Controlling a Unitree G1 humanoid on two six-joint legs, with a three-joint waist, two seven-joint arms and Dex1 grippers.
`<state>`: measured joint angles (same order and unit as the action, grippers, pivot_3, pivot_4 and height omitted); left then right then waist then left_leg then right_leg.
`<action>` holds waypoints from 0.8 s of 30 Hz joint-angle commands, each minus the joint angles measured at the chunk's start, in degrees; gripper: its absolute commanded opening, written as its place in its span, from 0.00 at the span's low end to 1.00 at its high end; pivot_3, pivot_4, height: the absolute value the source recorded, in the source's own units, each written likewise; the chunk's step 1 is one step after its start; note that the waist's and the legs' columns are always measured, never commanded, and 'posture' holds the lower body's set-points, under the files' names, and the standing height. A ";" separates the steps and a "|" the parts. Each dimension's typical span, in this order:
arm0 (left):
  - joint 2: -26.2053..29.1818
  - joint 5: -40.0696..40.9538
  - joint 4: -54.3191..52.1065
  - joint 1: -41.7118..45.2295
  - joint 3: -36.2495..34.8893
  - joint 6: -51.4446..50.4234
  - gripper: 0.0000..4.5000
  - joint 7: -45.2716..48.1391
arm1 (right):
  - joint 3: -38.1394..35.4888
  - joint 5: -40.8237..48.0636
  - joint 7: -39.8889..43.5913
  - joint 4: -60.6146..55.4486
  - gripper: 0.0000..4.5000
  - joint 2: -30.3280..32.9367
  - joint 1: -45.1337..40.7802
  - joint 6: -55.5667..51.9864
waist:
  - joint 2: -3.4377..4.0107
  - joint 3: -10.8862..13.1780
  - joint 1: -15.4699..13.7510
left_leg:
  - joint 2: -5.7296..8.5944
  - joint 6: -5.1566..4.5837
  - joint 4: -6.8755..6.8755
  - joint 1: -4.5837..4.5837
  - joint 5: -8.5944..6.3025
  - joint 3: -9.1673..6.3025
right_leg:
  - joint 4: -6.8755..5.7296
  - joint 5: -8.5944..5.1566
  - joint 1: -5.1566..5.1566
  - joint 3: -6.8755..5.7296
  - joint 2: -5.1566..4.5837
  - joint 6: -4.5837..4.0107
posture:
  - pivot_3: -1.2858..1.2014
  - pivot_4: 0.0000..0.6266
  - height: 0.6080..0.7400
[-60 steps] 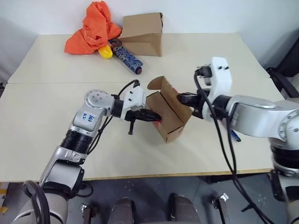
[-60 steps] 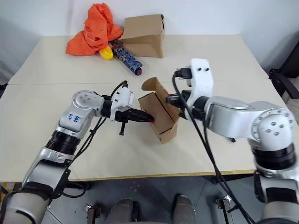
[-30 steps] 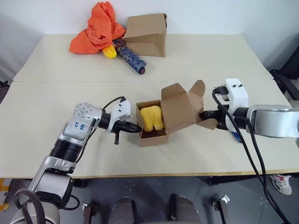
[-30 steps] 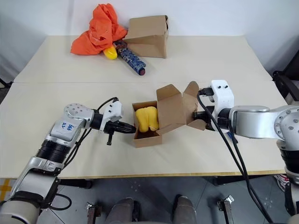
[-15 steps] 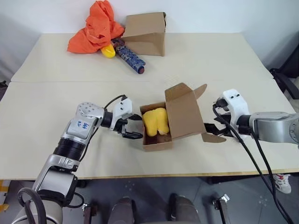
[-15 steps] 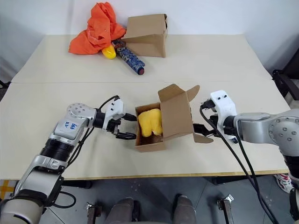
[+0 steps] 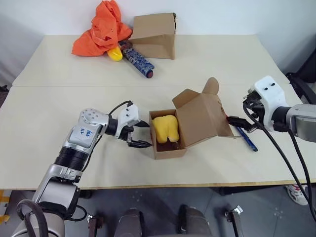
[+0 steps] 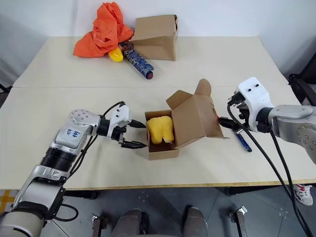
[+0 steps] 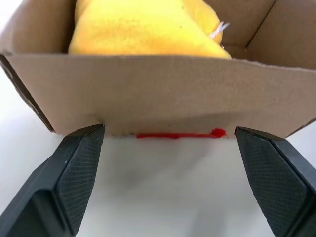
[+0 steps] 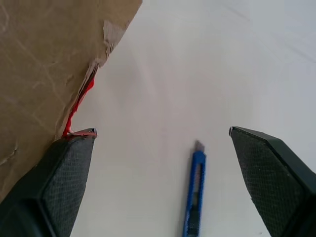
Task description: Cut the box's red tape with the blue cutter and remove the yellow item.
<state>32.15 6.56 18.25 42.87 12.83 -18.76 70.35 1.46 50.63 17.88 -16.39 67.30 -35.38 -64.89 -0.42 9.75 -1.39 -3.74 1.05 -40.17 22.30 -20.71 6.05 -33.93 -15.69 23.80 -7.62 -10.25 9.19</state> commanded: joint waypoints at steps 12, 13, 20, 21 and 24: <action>2.48 1.14 -1.62 0.14 -1.57 -0.05 0.99 1.49 | -15.07 -6.44 6.32 3.08 1.00 -1.69 4.23 -0.06 | 0.00 0.00 0.06 | 0.00 0.01 0.01 -0.03 0.00 0.01 | -0.04 0.01 0.00 0.01 0.00 0.01 | 0.52 0.24 1.00; 2.76 1.34 -1.45 0.39 -2.08 -0.14 0.99 1.41 | -15.84 -6.73 6.62 3.21 1.00 -1.68 4.70 -0.12 | 0.00 0.00 0.06 | 0.00 0.01 0.01 -0.03 0.00 0.02 | -0.04 0.01 0.00 0.01 0.00 0.01 | 0.52 0.24 1.00; 5.55 5.22 -1.23 4.28 -6.66 -2.71 0.99 3.33 | -22.54 -5.70 10.58 1.13 1.00 -1.75 9.11 -1.02 | -0.01 0.01 -0.09 | 0.01 0.01 0.00 -0.01 0.00 0.02 | -0.04 0.01 0.00 0.00 0.00 0.01 | 0.52 0.24 1.00; 5.91 6.69 -1.67 5.66 -7.78 -3.67 0.99 4.00 | -24.12 -5.60 12.33 0.30 1.00 -1.24 11.07 -0.57 | -0.01 0.01 -0.12 | 0.01 0.01 -0.01 -0.02 0.00 0.02 | -0.04 0.01 -0.01 0.01 0.00 0.02 | 0.52 0.24 1.00; 6.15 8.99 -1.87 8.75 -9.47 -4.79 0.99 5.03 | -27.52 -5.57 16.62 -1.91 1.00 -0.67 15.32 1.00 | -0.02 0.01 -0.22 | 0.02 0.00 -0.01 -0.01 0.00 0.00 | -0.04 0.03 -0.02 0.00 0.00 0.06 | 0.52 0.24 1.00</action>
<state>37.68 13.23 18.43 49.47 5.32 -23.22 74.43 -22.05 44.64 31.66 -15.70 65.03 -20.73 -65.73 -0.44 9.77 -1.61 -3.71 1.06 -40.19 22.29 -20.70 6.06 -33.97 -15.66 23.78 -7.62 -10.25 9.26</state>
